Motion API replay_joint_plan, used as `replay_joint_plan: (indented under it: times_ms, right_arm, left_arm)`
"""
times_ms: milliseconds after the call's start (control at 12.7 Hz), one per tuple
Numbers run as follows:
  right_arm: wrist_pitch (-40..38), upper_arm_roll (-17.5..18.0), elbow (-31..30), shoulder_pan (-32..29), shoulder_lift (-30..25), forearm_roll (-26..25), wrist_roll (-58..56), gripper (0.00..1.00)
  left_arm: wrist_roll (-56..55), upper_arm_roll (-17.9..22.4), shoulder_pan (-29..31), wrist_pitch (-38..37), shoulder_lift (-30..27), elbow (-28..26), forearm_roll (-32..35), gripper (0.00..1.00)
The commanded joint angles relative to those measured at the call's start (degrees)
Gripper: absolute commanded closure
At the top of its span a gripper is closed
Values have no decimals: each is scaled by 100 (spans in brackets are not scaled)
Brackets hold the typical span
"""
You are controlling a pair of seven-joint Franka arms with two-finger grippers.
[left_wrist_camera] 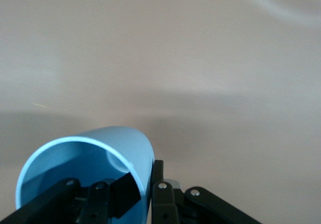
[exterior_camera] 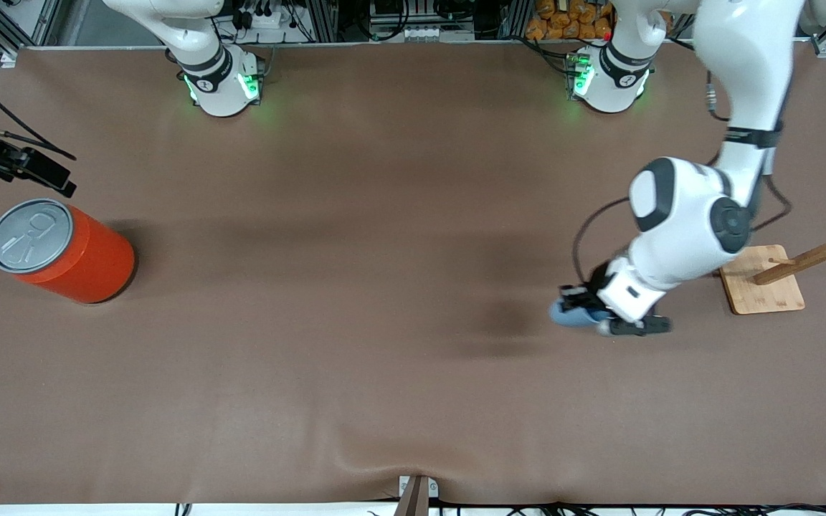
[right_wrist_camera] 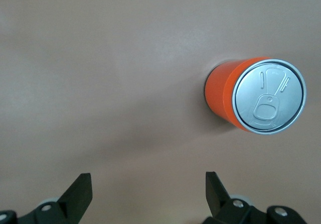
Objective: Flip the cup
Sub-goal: 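Rotate the cup upright with the left gripper and lower it to the table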
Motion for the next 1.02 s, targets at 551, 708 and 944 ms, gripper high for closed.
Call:
replay_joint_plan:
  times_ms: [551,708,944]
  right_arm:
    - [-239,-328,506,337,161,269,-438,0]
    - [-126,-346,-56,381,-234,251,-341,0]
    - [-125,-346,-84,381,-252,260,-341,0]
  left_arm:
    - [-242,-72,620,-83,241,-520,2193,100]
    - [-671,-134,620,-92,153,-1048,2193,61]
    - [-822,-134,576,-92,180,-1049,2202,0]
